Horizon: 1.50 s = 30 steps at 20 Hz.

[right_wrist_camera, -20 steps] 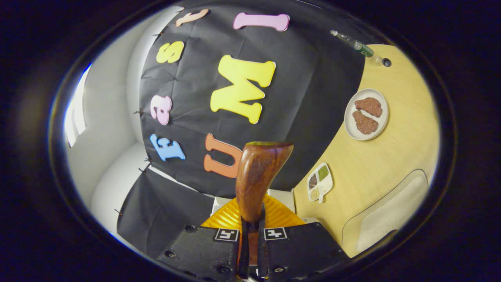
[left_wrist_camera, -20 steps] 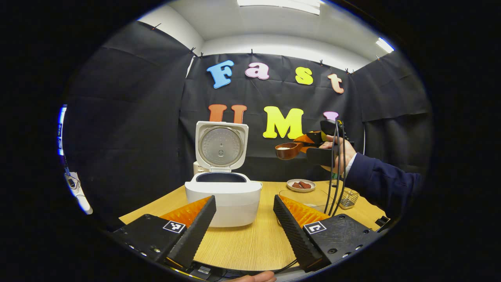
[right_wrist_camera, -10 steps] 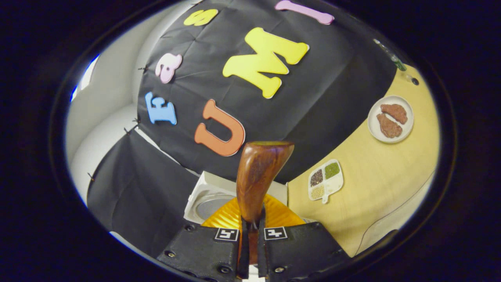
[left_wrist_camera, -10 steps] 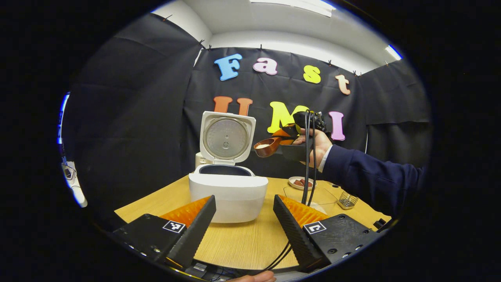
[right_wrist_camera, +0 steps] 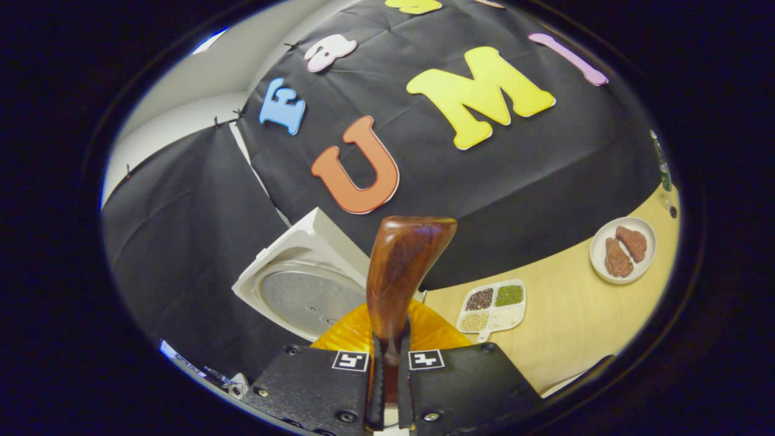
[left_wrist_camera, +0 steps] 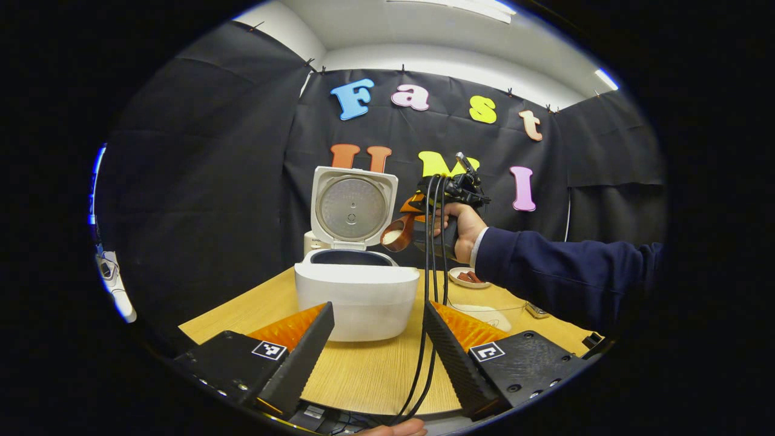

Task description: Close the left gripper, press the button to open the rice cooker; take a wooden spoon from the chopstick holder with the right hand, scoop a spoonful of rice and pour it into the rice cooker, then put the wooden spoon back into the chopstick holder.

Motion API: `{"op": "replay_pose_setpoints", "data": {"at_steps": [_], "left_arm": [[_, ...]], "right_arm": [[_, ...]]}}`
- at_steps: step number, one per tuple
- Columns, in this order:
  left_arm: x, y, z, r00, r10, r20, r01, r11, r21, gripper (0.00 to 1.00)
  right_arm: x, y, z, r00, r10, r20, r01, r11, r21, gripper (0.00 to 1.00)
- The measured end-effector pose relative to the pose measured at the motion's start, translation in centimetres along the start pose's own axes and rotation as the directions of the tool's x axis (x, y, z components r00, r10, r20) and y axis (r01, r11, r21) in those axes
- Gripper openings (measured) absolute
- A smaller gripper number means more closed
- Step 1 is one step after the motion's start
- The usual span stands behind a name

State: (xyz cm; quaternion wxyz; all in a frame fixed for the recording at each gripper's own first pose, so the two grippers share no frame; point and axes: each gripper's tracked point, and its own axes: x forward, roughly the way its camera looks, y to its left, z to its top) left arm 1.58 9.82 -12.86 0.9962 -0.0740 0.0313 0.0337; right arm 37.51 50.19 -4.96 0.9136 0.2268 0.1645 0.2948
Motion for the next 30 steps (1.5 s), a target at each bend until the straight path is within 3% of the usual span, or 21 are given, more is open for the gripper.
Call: {"op": "replay_pose_setpoints", "data": {"at_steps": [5, 8, 13, 16, 19, 23, 25, 26, 30], "left_arm": [[-0.1, 1.4, -0.9, 0.999, 0.034, -0.029, -0.033, 0.999, 0.015, 0.94], [0.1, 1.8, -1.3, 0.998, 0.050, -0.045, -0.049, 0.999, 0.010, 0.94], [-0.1, 1.7, -1.1, 0.998, 0.053, -0.040, -0.052, 0.998, 0.041, 0.94], [-0.2, 1.6, -0.8, 0.998, 0.056, -0.032, -0.055, 0.998, 0.039, 0.94], [0.0, 1.2, -0.7, 0.998, 0.051, -0.034, -0.051, 0.999, 0.021, 0.94], [0.1, 1.3, -1.2, 0.996, 0.075, -0.048, -0.073, 0.996, 0.048, 0.94], [0.2, 1.8, -1.0, 0.994, 0.103, -0.044, -0.100, 0.993, 0.061, 0.94], [0.2, 1.9, -0.8, 0.993, 0.109, -0.039, -0.107, 0.993, 0.057, 0.94], [0.1, 1.1, 0.3, 0.994, 0.107, 0.006, -0.108, 0.994, 0.028, 0.94]], "right_arm": [[-0.6, 2.7, -0.3, 0.999, 0.001, 0.048, 0.012, 0.966, -0.258, 0.11], [-1.2, 4.6, -0.2, 0.994, 0.012, 0.110, 0.029, 0.934, -0.356, 0.10], [-1.4, 7.0, -2.4, 0.995, 0.046, 0.089, 0.004, 0.868, -0.497, 0.11], [-1.5, 8.7, -3.5, 0.993, 0.080, 0.091, -0.004, 0.775, -0.632, 0.11], [-1.9, 10.4, -4.6, 0.988, 0.127, 0.088, -0.005, 0.599, -0.801, 0.11], [-3.7, 11.6, -5.8, 0.982, 0.165, 0.092, -0.011, 0.536, -0.844, 0.11], [-4.6, 11.3, -5.5, 0.982, 0.144, 0.121, 0.027, 0.527, -0.849, 0.11], [-5.0, 11.1, -5.4, 0.983, 0.141, 0.121, 0.025, 0.544, -0.839, 0.11], [-7.9, 9.2, -5.0, 0.988, 0.130, 0.088, -0.023, 0.676, -0.737, 0.11]]}}
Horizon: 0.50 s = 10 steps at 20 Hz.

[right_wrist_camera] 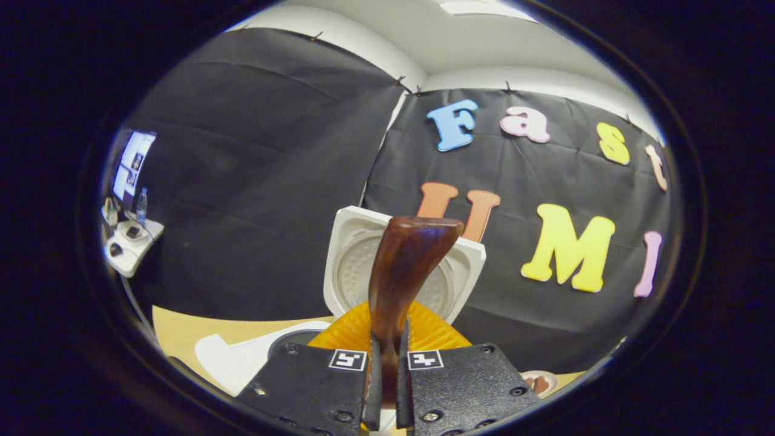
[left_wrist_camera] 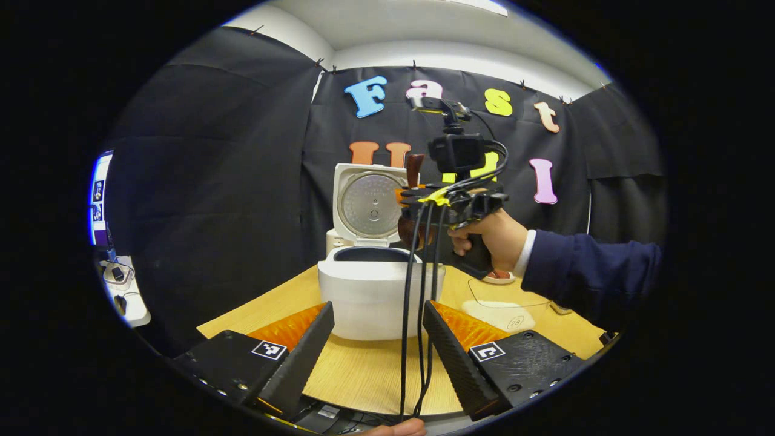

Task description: Close the left gripper, press the button to open the rice cooker; take a wooden spoon from the chopstick holder with the right hand, scoop a spoonful of rice and pour it into the rice cooker, then put the wooden spoon back into the chopstick holder.

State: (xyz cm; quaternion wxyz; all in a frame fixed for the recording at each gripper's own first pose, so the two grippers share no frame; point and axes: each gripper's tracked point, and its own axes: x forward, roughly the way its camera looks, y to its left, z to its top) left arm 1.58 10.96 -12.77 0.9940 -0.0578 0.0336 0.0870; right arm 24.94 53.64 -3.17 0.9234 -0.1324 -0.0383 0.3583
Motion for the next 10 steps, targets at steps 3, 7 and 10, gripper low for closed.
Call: {"op": "replay_pose_setpoints", "data": {"at_steps": [3, 7, 10], "left_arm": [[0.1, -1.5, 0.8, 0.999, -0.024, 0.033, 0.024, 1.000, -0.007, 0.94], [-0.2, -3.6, 1.8, 0.996, -0.048, 0.069, 0.050, 0.998, -0.026, 0.94], [-0.1, -6.8, 2.3, 0.989, -0.122, 0.087, 0.128, 0.989, -0.074, 0.94]], "right_arm": [[-3.3, -3.1, 0.0, 0.999, -0.041, -0.006, 0.041, 0.995, 0.086, 0.12], [-7.4, -7.4, 0.1, 0.997, -0.076, -0.006, 0.075, 0.975, 0.210, 0.12], [-10.5, -11.9, -0.8, 0.989, -0.143, -0.026, 0.144, 0.954, 0.264, 0.12]]}}
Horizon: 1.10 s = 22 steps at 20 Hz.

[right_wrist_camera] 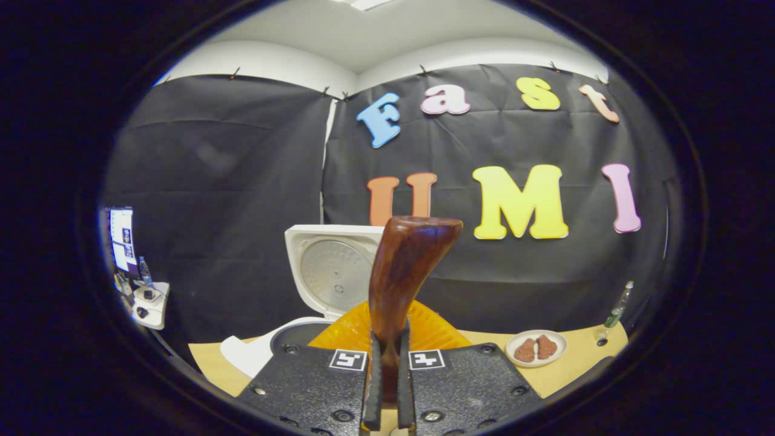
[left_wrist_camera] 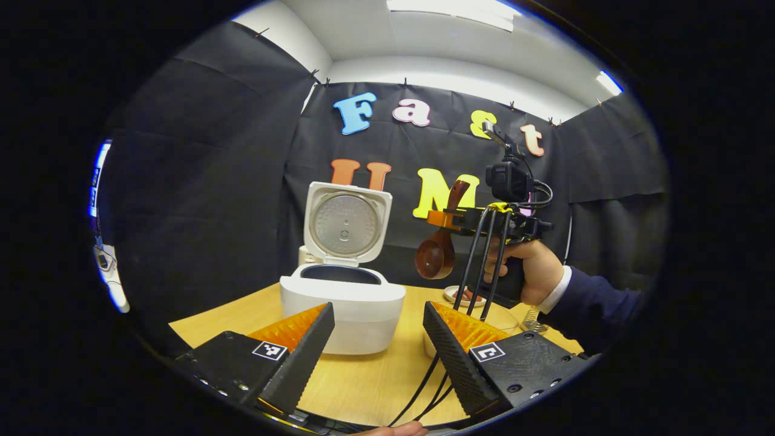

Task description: Close the left gripper, press the button to open the rice cooker; take a wooden spoon from the chopstick holder with the right hand, scoop a spoonful of rice and pour it into the rice cooker, then put the wooden spoon back into the chopstick holder.

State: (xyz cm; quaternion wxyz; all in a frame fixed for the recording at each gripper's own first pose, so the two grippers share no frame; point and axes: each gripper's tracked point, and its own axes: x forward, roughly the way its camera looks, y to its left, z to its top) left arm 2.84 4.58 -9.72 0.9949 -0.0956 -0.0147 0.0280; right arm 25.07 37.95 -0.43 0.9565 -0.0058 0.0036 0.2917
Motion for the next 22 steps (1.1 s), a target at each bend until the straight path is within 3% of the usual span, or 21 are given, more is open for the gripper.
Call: {"op": "replay_pose_setpoints", "data": {"at_steps": [9, 14, 18, 22], "left_arm": [[2.5, -1.4, -2.3, 0.999, 0.008, -0.039, -0.005, 0.998, 0.062, 0.94], [4.5, -1.8, -2.6, 0.997, 0.014, -0.074, -0.009, 0.998, 0.066, 0.94], [5.8, -3.3, -2.0, 0.996, -0.020, -0.089, 0.027, 0.996, 0.080, 0.94], [7.0, -4.2, -0.8, 0.997, -0.017, -0.074, 0.026, 0.993, 0.119, 0.94]], "right_arm": [[-8.1, -13.1, 0.8, 0.984, -0.177, 0.025, 0.175, 0.983, 0.064, 0.12], [-11.8, -19.7, 1.3, 0.961, -0.277, 0.014, 0.274, 0.956, 0.108, 0.12], [-13.9, -23.2, 0.7, 0.961, -0.275, 0.004, 0.272, 0.953, 0.133, 0.13], [-15.2, -29.0, -1.3, 0.929, -0.369, -0.023, 0.369, 0.923, 0.107, 0.13]]}}
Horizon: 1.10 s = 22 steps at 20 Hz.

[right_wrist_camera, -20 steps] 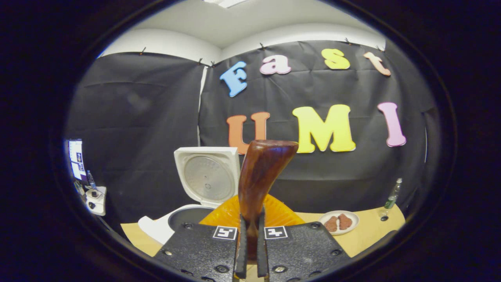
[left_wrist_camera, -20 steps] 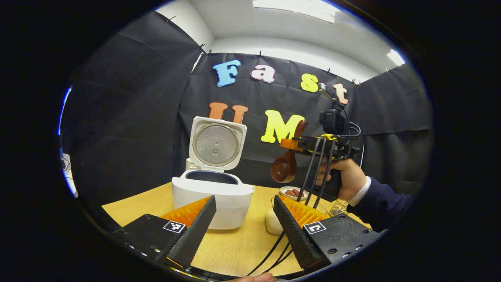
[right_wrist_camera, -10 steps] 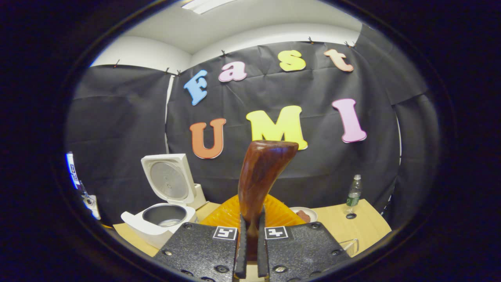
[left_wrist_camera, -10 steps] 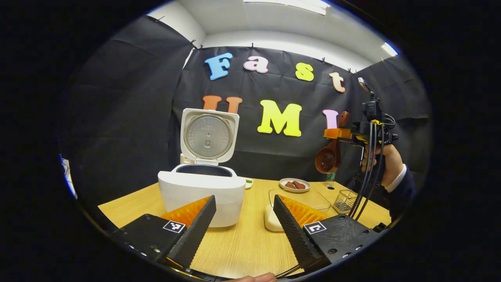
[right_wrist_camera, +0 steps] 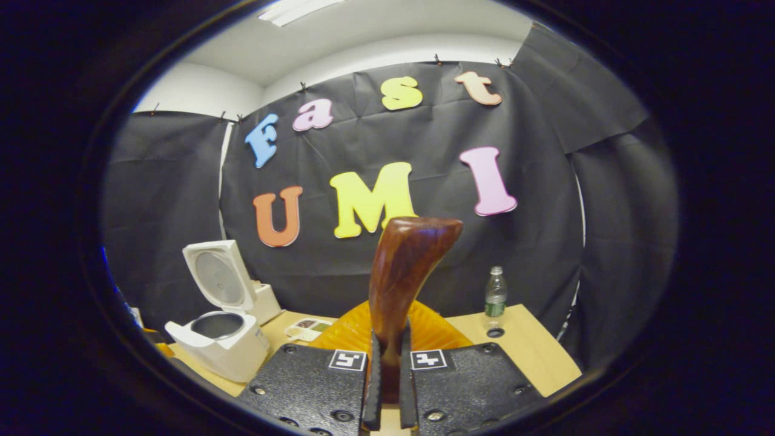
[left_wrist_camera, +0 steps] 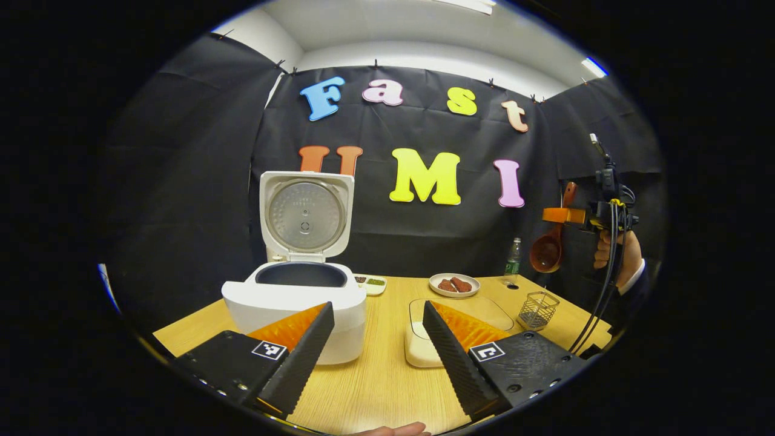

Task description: Close the left gripper, press the button to open the rice cooker; take a wooden spoon from the chopstick holder with the right hand, scoop a spoonful of rice and pour it into the rice cooker, then put the wooden spoon back into the chopstick holder.

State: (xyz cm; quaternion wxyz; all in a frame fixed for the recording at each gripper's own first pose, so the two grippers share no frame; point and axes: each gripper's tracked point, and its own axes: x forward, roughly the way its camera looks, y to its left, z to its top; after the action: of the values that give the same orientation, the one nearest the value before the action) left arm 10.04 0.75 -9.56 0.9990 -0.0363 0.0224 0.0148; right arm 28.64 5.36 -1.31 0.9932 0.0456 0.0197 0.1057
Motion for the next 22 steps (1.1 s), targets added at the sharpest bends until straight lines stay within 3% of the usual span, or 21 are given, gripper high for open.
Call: {"op": "replay_pose_setpoints", "data": {"at_steps": [2, 10, 14, 16, 17, 18, 20, 22], "left_arm": [[0.5, -0.4, 0.7, 1.000, 0.001, 0.008, -0.001, 1.000, 0.012, 0.94], [1.5, -2.2, 4.5, 0.998, -0.055, -0.011, 0.056, 0.998, 0.041, 0.94], [2.8, -0.4, 9.2, 0.999, -0.022, 0.024, 0.020, 0.997, 0.070, 0.94], [4.0, 0.8, 11.4, 0.999, -0.002, 0.042, -0.002, 0.994, 0.107, 0.94], [4.8, 1.1, 12.5, 0.998, -0.016, 0.059, 0.009, 0.992, 0.123, 0.94], [5.6, 1.7, 13.5, 0.997, -0.015, 0.070, 0.006, 0.992, 0.127, 0.94], [7.3, 3.5, 14.1, 0.998, -0.009, 0.055, 0.003, 0.995, 0.104, 0.95], [8.5, 5.1, 15.1, 0.999, 0.008, 0.037, -0.010, 0.999, 0.052, 0.95]], "right_arm": [[0.3, -2.4, -1.0, 0.999, -0.038, -0.016, 0.038, 0.999, 0.010, 0.13], [1.7, -8.1, -6.0, 0.993, -0.077, -0.090, 0.084, 0.993, 0.084, 0.16], [2.2, -10.5, -8.0, 0.991, -0.079, -0.111, 0.097, 0.982, 0.162, 0.18], [2.1, -11.3, -8.1, 0.992, -0.068, -0.107, 0.090, 0.972, 0.217, 0.27], [2.2, -11.8, -8.1, 0.991, -0.089, -0.096, 0.109, 0.967, 0.228, 0.46], [2.1, -12.6, -7.7, 0.987, -0.129, -0.096, 0.147, 0.966, 0.211, 0.53], [0.7, -13.5, -7.2, 0.978, -0.187, -0.089, 0.200, 0.965, 0.172, 0.82], [-1.2, -13.3, -6.4, 0.974, -0.204, -0.097, 0.217, 0.966, 0.143, 0.86]]}}
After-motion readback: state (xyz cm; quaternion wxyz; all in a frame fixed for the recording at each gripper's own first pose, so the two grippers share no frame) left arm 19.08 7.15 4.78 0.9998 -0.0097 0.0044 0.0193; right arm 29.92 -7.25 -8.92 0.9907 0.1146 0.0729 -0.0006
